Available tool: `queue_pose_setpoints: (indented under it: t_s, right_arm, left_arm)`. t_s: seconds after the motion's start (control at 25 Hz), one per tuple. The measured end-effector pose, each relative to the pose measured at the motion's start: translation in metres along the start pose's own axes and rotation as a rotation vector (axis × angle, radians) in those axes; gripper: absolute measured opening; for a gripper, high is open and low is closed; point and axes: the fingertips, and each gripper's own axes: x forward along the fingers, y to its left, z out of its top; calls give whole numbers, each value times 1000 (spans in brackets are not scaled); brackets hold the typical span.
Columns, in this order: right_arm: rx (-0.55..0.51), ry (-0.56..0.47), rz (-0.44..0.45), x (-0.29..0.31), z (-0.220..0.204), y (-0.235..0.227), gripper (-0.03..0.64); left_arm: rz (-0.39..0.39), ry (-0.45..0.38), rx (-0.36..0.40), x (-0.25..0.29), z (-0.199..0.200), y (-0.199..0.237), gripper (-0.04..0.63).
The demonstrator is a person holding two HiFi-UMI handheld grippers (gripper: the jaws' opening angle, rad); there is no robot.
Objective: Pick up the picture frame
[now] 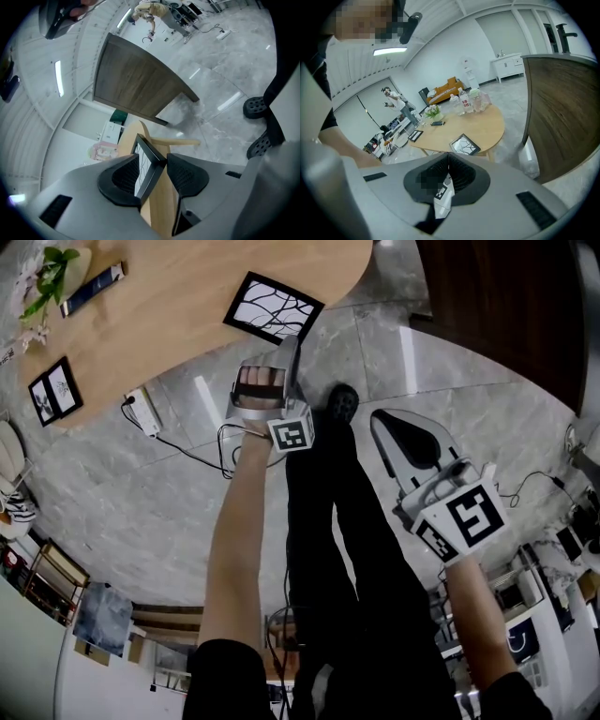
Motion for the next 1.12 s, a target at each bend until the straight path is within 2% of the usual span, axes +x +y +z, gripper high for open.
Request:
queue_pose_setpoints:
  t_s: [0.16,0.56,0.72,0.92,1.12]
  right_arm:
    - [3,1,0,1,0,3,12]
    - [1,-9,-3,-6,8,15,12]
    - [0,-24,-6,-13,17,23,12]
    - [-3,-46,-12,-19,33,29,12]
    - [-10,-67,-13,-22,46,35,12]
  left_arm:
    - [3,-1,5,-3,0,-1,121]
    - [42,-12,3,-17,2,20,100]
    - [99,-18,5,-26,2,43,87]
    - [131,-27,16,-31,-2,71,75]
    - [105,-35,6,-30,-6,90,72]
